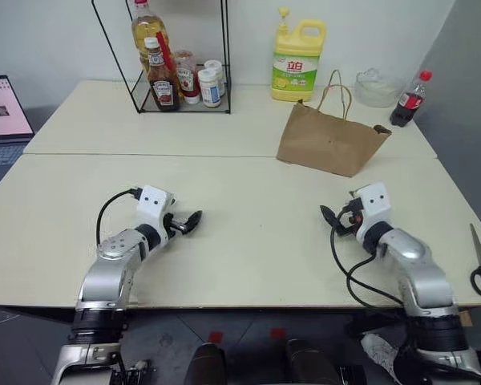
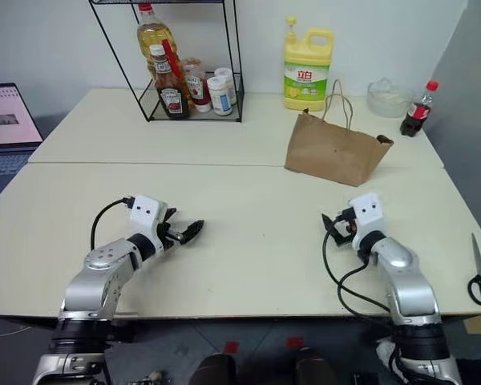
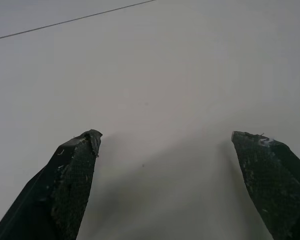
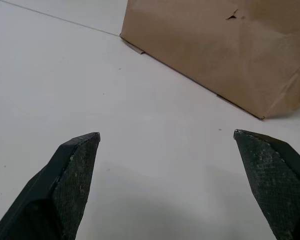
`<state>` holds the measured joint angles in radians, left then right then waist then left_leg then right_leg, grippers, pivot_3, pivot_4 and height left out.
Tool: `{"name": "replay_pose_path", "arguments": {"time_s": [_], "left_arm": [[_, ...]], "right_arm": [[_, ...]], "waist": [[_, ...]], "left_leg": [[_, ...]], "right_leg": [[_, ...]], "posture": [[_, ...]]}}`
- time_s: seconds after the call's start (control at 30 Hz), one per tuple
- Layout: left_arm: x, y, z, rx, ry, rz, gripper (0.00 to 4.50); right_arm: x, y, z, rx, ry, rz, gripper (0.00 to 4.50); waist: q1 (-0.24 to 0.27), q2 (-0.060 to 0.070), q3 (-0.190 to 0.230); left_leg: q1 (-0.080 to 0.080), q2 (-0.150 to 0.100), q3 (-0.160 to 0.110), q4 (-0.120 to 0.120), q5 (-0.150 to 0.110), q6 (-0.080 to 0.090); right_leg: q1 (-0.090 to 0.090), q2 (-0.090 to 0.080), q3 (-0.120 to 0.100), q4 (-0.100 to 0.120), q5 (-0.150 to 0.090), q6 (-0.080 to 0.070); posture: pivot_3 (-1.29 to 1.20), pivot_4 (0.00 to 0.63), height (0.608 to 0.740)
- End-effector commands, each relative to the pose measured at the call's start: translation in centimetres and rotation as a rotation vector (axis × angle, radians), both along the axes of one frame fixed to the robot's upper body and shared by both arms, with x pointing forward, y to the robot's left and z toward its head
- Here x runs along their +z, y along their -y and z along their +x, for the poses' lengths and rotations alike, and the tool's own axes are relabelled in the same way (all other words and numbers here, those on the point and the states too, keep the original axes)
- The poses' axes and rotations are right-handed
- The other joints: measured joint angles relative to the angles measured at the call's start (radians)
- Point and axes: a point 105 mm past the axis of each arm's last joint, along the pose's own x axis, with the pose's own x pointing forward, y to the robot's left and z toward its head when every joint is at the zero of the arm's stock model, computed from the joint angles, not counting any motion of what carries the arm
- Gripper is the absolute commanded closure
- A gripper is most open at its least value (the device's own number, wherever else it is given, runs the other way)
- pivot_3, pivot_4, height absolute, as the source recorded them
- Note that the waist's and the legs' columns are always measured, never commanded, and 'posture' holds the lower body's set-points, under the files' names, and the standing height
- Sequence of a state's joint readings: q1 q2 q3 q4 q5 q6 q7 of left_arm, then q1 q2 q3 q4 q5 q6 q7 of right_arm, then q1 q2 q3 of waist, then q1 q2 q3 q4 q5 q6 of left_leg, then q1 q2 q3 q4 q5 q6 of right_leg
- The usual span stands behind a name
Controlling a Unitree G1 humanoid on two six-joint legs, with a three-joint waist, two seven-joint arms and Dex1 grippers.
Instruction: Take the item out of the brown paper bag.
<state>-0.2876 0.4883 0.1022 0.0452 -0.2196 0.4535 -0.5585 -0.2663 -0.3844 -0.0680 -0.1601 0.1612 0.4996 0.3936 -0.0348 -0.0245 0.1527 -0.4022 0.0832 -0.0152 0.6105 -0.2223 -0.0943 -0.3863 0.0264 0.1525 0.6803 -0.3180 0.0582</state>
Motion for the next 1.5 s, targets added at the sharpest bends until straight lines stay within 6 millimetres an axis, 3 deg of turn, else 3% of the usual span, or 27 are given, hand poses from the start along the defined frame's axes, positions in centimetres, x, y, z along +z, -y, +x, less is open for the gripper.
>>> {"name": "replay_pose_path", "arguments": {"time_s": [0.03,0.33,0.5,0.67,0.93,1.07,1.23,1.5], "left_arm": [[1.2,0.2,0.0,-0.008,0.040,-0.012,0.05],[2.3,0.7,-0.1,0.013,0.076,-0.060,0.05],[3.3,2.1,-0.9,-0.063,0.079,-0.069,0.05],[6.8,4.5,0.3,-0.197,0.147,-0.071,0.05],[12.5,9.2,1.3,-0.465,0.214,-0.054,0.05],[14.8,9.8,0.9,-0.570,0.228,-0.096,0.05],[16.8,9.1,1.0,-0.575,0.264,-0.115,0.05],[17.1,8.3,-0.4,-0.517,0.292,-0.173,0.05]], "right_arm": [[2.0,-0.6,-0.2,0.013,0.053,0.030,0.00],[1.3,-1.0,-0.5,-0.055,0.054,0.054,0.00],[1.4,0.2,-0.2,-0.079,0.059,0.032,0.00],[3.5,2.9,1.3,-0.112,0.113,-0.009,0.00],[10.2,5.3,5.3,-0.082,0.244,-0.037,0.00],[12.5,4.7,8.0,-0.048,0.297,-0.058,0.00],[15.1,1.8,10.5,0.054,0.337,-0.020,0.00],[15.7,-1.8,12.8,0.070,0.326,0.021,0.00]], "waist": [[0.000,0.000,0.000],[0.001,0.000,0.000],[0.001,0.000,0.000],[0.004,-0.002,0.003],[-0.003,-0.001,0.004],[-0.017,-0.001,0.006],[-0.032,0.001,0.009],[-0.049,0.002,0.011]], "left_leg": [[0.000,0.000,0.000,0.000,0.000,0.000],[-0.001,0.000,0.000,0.000,0.000,0.000],[-0.001,0.000,0.000,0.000,0.000,0.000],[-0.002,-0.001,-0.001,0.001,0.000,0.000],[-0.003,-0.001,-0.001,0.002,0.000,0.000],[-0.003,-0.001,-0.001,0.002,0.000,0.000],[-0.003,-0.001,-0.001,0.001,0.000,0.000],[-0.005,-0.003,-0.002,0.001,0.002,-0.003]], "right_leg": [[0.000,0.000,0.000,0.000,0.000,0.000],[-0.001,0.000,0.000,0.000,0.000,0.000],[-0.001,0.000,0.000,0.000,0.000,0.000],[-0.001,0.000,-0.001,0.000,0.000,0.000],[-0.002,0.000,-0.001,0.000,0.000,0.000],[-0.001,0.000,-0.001,0.000,0.000,0.000],[-0.002,-0.001,-0.001,-0.001,0.000,0.000],[-0.002,-0.004,-0.003,0.000,0.000,0.000]], "posture": [[0.00,0.150,0.740],[0.00,0.150,0.740],[0.00,0.150,0.740],[0.00,0.150,0.740],[0.00,0.150,0.740],[0.00,0.150,0.740],[0.00,0.150,0.740],[0.00,0.150,0.740]]}}
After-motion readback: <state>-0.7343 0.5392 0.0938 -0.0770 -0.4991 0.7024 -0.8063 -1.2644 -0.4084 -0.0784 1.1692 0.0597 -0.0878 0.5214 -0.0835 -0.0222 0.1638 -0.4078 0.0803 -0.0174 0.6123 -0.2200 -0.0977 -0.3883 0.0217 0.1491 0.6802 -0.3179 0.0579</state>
